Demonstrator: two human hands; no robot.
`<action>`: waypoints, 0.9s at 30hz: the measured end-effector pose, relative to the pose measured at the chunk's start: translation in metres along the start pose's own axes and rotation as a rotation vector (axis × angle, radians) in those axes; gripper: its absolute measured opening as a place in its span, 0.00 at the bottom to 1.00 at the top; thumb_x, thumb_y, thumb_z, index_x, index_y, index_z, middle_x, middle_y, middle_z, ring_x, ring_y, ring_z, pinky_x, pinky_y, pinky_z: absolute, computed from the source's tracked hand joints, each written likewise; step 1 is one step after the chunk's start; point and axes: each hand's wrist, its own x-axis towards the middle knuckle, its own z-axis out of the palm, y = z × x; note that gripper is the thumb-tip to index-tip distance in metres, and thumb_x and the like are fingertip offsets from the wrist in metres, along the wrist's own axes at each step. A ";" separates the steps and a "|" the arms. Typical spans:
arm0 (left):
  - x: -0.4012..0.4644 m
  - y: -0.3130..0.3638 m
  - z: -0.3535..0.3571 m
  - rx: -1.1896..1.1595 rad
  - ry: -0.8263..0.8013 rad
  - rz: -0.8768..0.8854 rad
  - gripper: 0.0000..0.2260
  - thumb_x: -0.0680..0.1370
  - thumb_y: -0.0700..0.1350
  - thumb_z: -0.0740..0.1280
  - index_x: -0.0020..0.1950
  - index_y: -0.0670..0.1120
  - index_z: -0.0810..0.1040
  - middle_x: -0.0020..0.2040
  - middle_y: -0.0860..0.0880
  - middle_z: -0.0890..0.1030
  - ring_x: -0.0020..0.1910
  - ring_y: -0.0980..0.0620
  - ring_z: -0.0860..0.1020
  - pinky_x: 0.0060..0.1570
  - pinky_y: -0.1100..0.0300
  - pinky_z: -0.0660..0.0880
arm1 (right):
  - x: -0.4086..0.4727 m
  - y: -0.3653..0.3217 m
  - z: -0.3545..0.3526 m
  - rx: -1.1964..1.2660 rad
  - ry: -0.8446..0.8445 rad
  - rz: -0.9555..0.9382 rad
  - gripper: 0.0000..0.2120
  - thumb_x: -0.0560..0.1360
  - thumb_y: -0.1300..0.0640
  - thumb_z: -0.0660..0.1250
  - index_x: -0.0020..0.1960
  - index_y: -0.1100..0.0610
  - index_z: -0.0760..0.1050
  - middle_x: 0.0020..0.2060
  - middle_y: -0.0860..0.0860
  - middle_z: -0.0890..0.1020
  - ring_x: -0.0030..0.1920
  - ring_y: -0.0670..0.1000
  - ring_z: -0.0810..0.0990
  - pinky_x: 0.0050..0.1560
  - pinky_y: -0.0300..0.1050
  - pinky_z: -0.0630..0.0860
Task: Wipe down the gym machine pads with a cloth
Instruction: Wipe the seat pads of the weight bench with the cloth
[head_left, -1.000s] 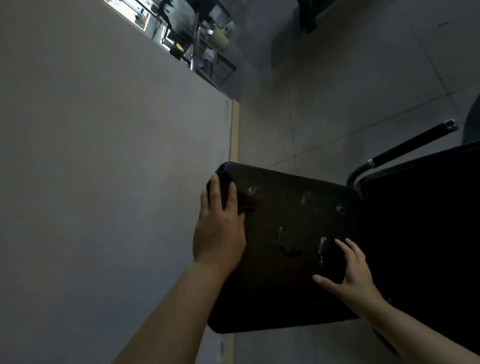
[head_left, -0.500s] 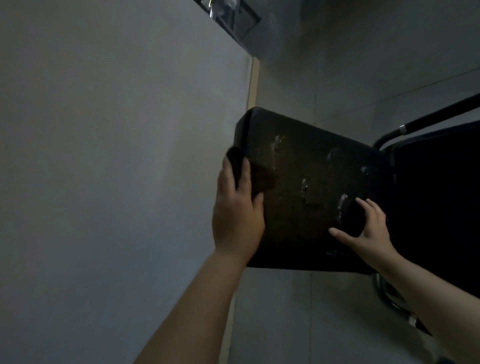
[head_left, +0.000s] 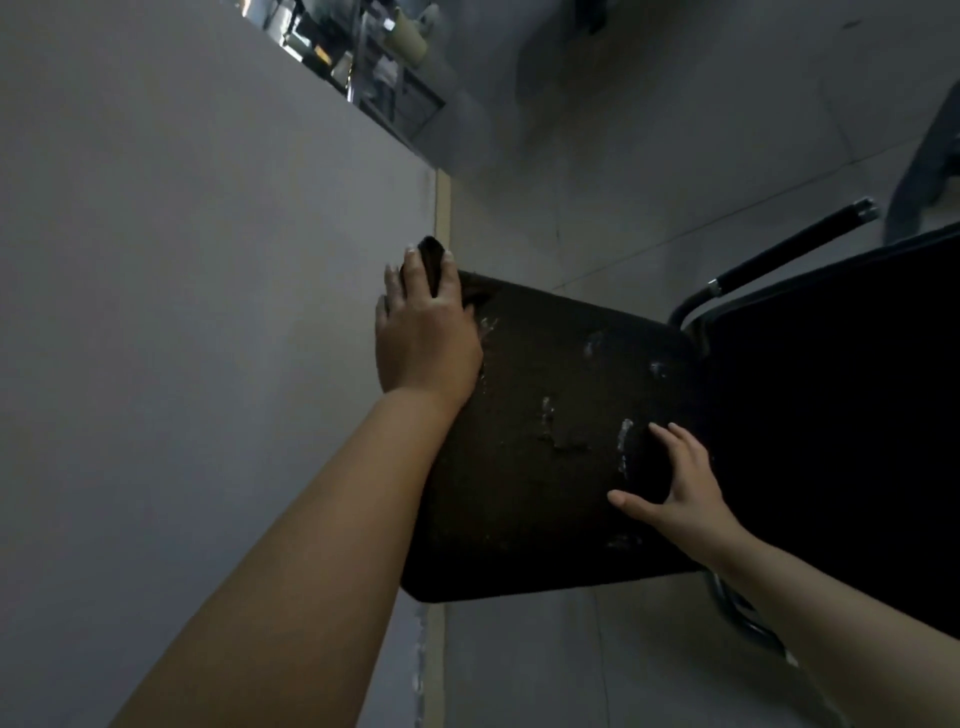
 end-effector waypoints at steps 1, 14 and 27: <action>-0.007 0.002 0.000 0.081 0.024 0.073 0.26 0.81 0.49 0.58 0.77 0.46 0.56 0.78 0.40 0.53 0.76 0.38 0.51 0.73 0.43 0.53 | -0.001 -0.001 0.000 -0.005 -0.004 0.006 0.47 0.63 0.46 0.78 0.75 0.50 0.57 0.76 0.48 0.51 0.75 0.51 0.52 0.71 0.46 0.54; -0.145 0.004 0.012 0.197 -0.255 0.341 0.35 0.75 0.52 0.69 0.74 0.42 0.56 0.76 0.39 0.50 0.76 0.41 0.48 0.72 0.46 0.48 | -0.019 -0.010 0.009 -0.040 0.018 0.063 0.53 0.64 0.44 0.77 0.78 0.54 0.50 0.77 0.48 0.48 0.76 0.51 0.50 0.73 0.47 0.53; 0.000 0.021 0.000 0.333 -0.089 0.203 0.27 0.82 0.51 0.53 0.78 0.46 0.48 0.79 0.42 0.44 0.77 0.42 0.43 0.75 0.45 0.46 | -0.014 -0.006 0.006 -0.027 -0.006 0.083 0.53 0.62 0.41 0.77 0.77 0.53 0.52 0.76 0.46 0.48 0.75 0.51 0.51 0.73 0.48 0.55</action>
